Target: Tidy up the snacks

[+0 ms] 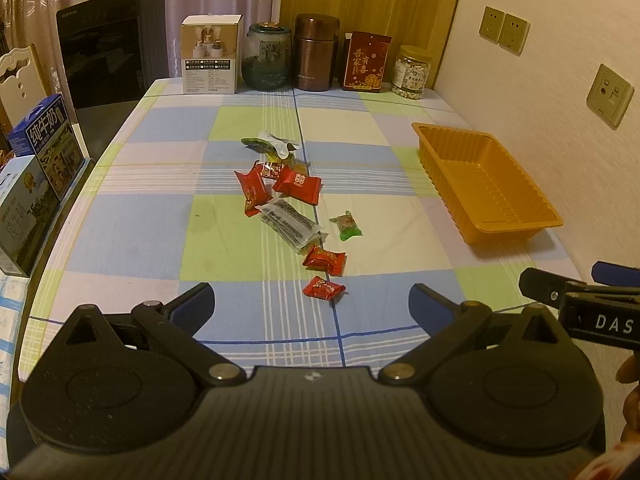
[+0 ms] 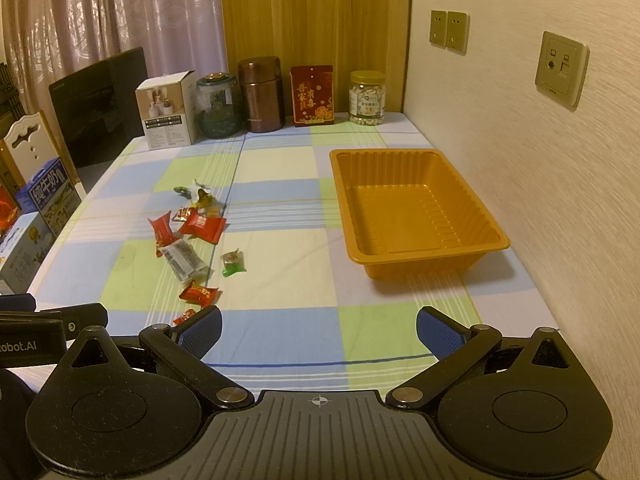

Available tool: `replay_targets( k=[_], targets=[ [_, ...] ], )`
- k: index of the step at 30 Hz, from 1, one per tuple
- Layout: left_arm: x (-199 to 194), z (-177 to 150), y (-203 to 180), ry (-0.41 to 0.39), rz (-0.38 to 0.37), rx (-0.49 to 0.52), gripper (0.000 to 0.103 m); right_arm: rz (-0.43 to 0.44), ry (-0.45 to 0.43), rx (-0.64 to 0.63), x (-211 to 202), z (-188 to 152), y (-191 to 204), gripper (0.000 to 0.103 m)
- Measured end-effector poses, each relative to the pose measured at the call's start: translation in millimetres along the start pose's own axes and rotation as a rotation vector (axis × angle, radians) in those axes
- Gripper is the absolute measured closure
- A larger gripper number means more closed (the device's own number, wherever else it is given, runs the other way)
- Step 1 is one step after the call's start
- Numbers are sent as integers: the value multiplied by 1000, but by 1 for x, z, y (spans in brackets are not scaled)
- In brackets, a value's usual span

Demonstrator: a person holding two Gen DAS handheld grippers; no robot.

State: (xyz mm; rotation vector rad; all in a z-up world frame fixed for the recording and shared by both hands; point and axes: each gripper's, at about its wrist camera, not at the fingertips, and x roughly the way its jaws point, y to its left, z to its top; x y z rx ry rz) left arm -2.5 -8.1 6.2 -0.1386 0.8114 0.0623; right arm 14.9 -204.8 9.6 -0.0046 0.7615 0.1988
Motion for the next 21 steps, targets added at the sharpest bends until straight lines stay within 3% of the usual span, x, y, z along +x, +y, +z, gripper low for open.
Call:
replay_targets(
  k=[21],
  targets=[
    [1,-1,0,0,-5,-1,0,0,0,0,0,0,1,0]
  ],
)
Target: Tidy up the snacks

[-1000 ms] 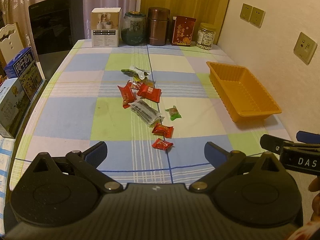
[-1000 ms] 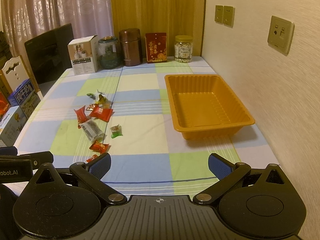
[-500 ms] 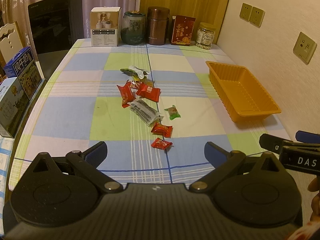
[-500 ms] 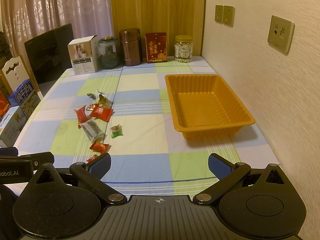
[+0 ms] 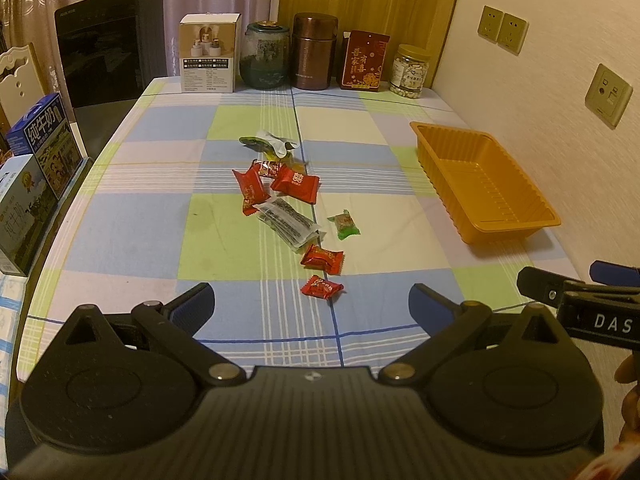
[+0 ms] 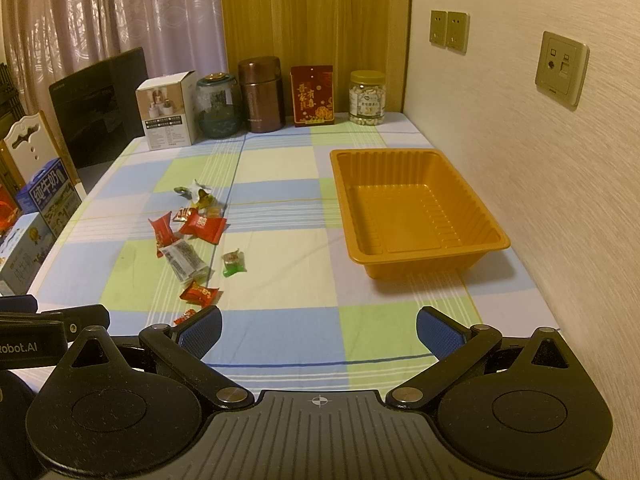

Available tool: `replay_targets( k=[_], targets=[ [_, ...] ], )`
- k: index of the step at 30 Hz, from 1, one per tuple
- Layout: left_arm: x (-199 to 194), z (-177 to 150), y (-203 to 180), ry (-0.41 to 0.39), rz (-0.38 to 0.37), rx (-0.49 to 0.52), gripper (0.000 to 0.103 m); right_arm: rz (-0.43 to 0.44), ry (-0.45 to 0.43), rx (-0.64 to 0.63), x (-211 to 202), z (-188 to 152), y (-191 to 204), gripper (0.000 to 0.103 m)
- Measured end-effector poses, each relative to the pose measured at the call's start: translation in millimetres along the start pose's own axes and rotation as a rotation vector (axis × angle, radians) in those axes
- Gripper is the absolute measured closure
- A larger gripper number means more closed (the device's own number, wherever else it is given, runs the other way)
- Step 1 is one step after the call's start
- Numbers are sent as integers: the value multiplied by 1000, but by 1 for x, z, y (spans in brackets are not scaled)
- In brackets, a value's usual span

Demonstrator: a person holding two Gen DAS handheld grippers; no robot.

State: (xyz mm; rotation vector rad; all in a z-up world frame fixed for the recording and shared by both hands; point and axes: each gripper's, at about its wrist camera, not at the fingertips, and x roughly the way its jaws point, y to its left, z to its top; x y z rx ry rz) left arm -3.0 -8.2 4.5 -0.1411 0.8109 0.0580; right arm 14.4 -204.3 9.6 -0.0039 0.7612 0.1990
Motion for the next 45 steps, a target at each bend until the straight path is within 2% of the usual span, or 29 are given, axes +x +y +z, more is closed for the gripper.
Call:
replay_targets(
  k=[16,25,32,34,40,45],
  targets=[
    [3,1,-2,3,-9,5,0,0,-1,8,0,0,-3,0],
    [21,-6,9,33,-19,6,1,14,-20,38,15,0,-7,1],
    [58,-12,17,74,-53,22,12,25,-14,39,38,2,-9,1],
    [69,-15,18,80,-69,30,13,35,-1,39,48,1,-9,14],
    [103,-24,16,92,-95,59,21,53,47,47,79,-1,-12,22],
    [130,-28,11,82,-125,112,36,61,72,52,99,-1,-12,24]
  ],
)
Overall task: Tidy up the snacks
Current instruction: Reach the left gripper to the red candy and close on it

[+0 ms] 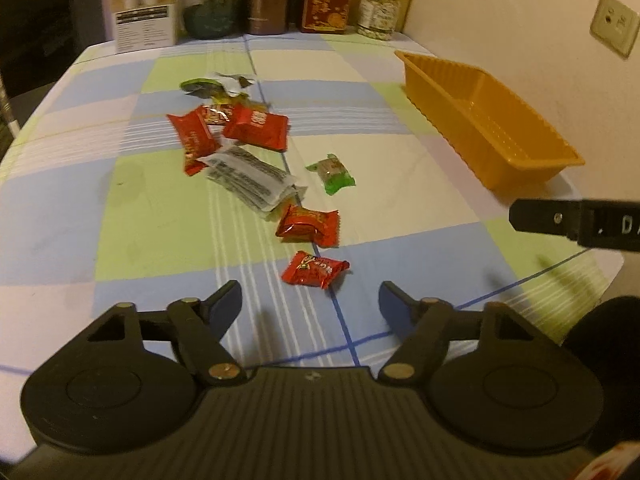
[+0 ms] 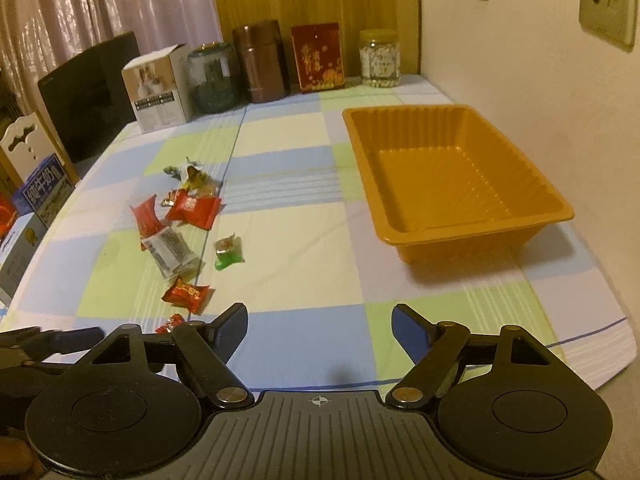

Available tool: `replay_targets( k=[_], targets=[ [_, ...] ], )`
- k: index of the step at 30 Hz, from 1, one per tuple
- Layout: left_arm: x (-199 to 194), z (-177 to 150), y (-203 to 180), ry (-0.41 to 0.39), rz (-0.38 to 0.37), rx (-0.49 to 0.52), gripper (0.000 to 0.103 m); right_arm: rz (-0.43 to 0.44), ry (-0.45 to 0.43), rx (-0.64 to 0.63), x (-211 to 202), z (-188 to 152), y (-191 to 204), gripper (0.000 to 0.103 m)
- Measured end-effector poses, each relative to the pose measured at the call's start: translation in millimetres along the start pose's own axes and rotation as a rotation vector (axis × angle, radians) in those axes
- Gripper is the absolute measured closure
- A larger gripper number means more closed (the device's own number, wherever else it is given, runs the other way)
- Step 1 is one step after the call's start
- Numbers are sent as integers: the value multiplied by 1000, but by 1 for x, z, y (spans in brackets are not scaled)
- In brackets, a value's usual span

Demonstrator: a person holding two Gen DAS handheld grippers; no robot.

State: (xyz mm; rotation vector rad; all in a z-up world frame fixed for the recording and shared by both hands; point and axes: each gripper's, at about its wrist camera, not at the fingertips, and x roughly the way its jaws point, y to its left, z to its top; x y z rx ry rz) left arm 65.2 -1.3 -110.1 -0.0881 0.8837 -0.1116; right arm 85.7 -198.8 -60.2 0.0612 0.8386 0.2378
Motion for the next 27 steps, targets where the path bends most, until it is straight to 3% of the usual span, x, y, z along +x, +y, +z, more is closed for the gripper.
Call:
replay_targets(
  k=[3,12,20,27],
  targets=[
    [13,2,2,1,-14,10,47,5,10,1,9,2,0,24],
    [37,8,-1,0,-24,80,64,14,39,9,32,4,3,24],
    [37,9,3,-17,-1,127,82,26,57,-10,46,4,7,24],
    [31,12,24,-13,54,96,83,108,74,-74,59,2,22,24]
  ],
)
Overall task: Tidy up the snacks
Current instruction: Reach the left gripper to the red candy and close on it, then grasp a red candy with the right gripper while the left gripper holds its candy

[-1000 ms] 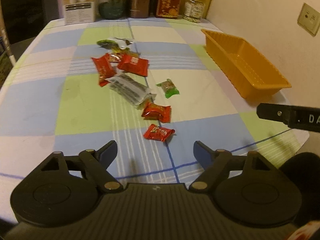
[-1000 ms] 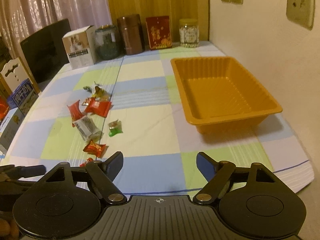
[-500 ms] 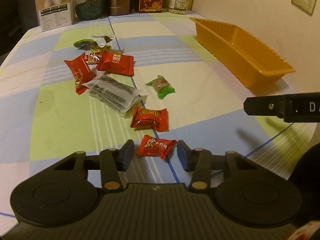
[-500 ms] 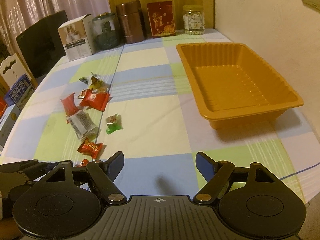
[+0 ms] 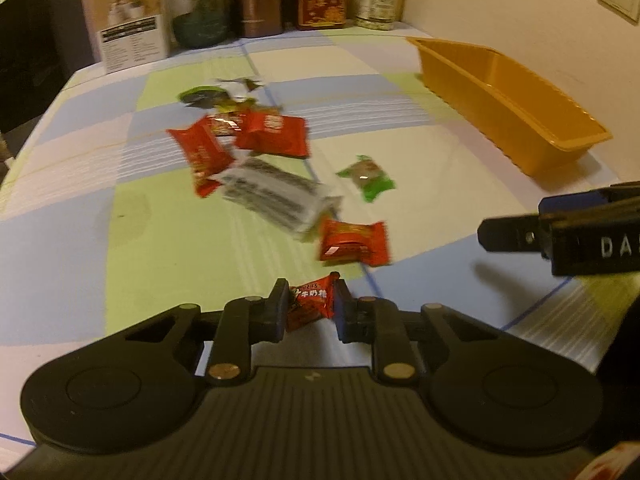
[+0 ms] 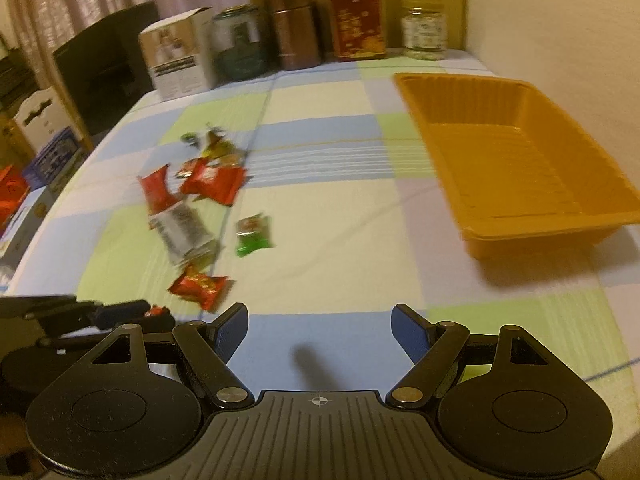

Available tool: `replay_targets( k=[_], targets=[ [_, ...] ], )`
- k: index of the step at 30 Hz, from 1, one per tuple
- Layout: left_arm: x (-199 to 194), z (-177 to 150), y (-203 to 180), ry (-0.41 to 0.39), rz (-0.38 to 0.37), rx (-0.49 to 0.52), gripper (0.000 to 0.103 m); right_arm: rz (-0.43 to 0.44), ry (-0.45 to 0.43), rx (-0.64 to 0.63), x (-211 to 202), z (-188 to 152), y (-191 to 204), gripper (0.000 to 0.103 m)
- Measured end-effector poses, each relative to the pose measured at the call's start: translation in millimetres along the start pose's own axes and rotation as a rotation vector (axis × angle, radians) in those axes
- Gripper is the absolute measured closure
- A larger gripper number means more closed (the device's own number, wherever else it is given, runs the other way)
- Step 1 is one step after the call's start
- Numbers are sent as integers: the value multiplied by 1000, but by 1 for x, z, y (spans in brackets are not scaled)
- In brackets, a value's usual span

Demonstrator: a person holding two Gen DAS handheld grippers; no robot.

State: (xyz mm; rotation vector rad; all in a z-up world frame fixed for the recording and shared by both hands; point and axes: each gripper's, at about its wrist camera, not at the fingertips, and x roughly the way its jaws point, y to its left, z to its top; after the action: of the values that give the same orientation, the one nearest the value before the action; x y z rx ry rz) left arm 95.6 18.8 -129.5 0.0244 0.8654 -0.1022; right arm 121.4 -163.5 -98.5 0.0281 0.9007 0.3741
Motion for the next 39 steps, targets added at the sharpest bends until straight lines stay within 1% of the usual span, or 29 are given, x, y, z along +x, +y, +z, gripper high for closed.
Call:
replay_targets(
  k=[4,8,12,14,17,22,26,27,28,34,39],
  targets=[
    [-6,4,17,-14,17,-37,83,53,-1,-65,10,2,13,24],
    [-11,10,35,-28,31,-87,83,96,-5,-167,25,6,29,24],
    [-14,14,47,-37,35,-130,83,131,5,-284,42,9,46,33],
    [-15,15,50,-41,34,-144,83,140,13,-341,50,9,54,35],
    [-16,16,54,-44,25,-165,83,144,21,-410,62,9,62,40],
    [-17,15,57,-41,15,-186,83,137,29,-501,78,9,71,52],
    [-17,12,59,-37,8,-199,83,156,29,-527,80,10,75,69],
    [-17,12,59,-36,7,-200,83,155,29,-532,80,10,77,75],
    [-17,12,58,-35,6,-201,83,151,29,-535,79,10,78,79],
    [-20,13,53,-34,3,-190,83,145,22,-478,66,8,76,80],
    [-28,21,42,-52,-8,-169,83,118,-7,-382,43,16,64,80]
  ],
)
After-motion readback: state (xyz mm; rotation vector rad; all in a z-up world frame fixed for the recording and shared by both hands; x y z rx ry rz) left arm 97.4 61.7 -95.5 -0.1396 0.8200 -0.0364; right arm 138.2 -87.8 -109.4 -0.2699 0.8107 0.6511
